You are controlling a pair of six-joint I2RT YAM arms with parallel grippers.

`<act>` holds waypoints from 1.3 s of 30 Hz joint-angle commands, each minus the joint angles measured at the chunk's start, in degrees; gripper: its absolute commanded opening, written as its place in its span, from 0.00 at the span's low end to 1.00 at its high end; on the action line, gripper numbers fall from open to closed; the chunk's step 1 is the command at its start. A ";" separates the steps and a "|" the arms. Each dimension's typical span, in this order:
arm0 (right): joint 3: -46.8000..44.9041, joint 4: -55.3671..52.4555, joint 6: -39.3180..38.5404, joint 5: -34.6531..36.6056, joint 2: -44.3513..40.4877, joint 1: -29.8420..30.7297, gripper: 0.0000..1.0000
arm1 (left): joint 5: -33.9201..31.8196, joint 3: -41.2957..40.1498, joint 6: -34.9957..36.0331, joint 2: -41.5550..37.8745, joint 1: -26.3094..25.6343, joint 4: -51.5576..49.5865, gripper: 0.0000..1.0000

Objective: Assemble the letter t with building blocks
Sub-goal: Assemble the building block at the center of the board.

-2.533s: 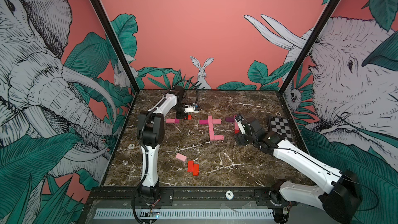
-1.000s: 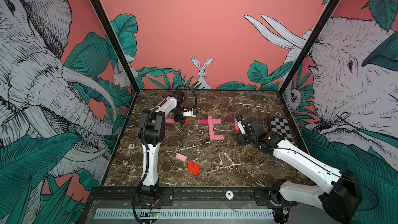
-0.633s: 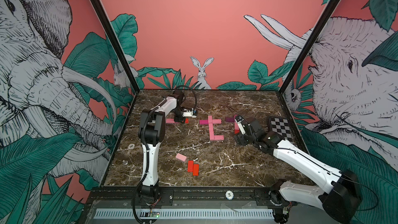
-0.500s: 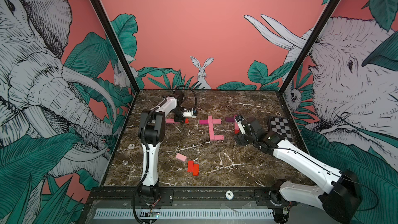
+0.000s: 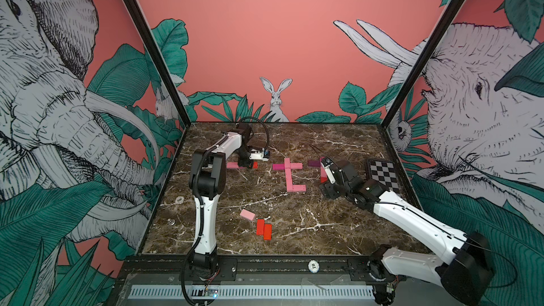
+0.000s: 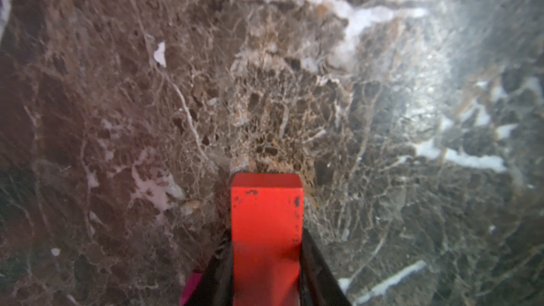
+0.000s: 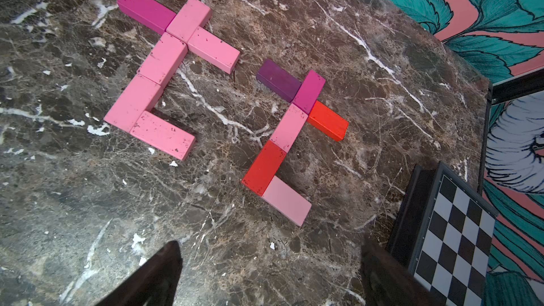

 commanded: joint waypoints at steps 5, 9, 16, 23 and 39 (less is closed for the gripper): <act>0.21 0.28 0.34 0.78 -1.13 -0.27 0.93 | -1.21 -1.80 2.33 0.22 0.29 -2.01 0.16; 0.12 0.29 0.36 0.79 -1.22 -0.25 0.93 | -1.43 -2.10 2.69 0.03 0.29 -2.07 0.16; -0.03 0.41 0.40 1.04 -1.35 -0.26 0.93 | -1.75 -2.69 3.13 0.03 0.29 -2.03 0.16; -0.21 0.41 0.39 1.13 -1.70 -0.25 0.93 | -2.42 -2.76 3.41 0.03 0.29 -1.93 0.16; -0.32 0.44 0.33 1.22 -1.79 -0.24 0.93 | -3.69 -4.12 4.38 -0.63 0.44 -1.47 0.15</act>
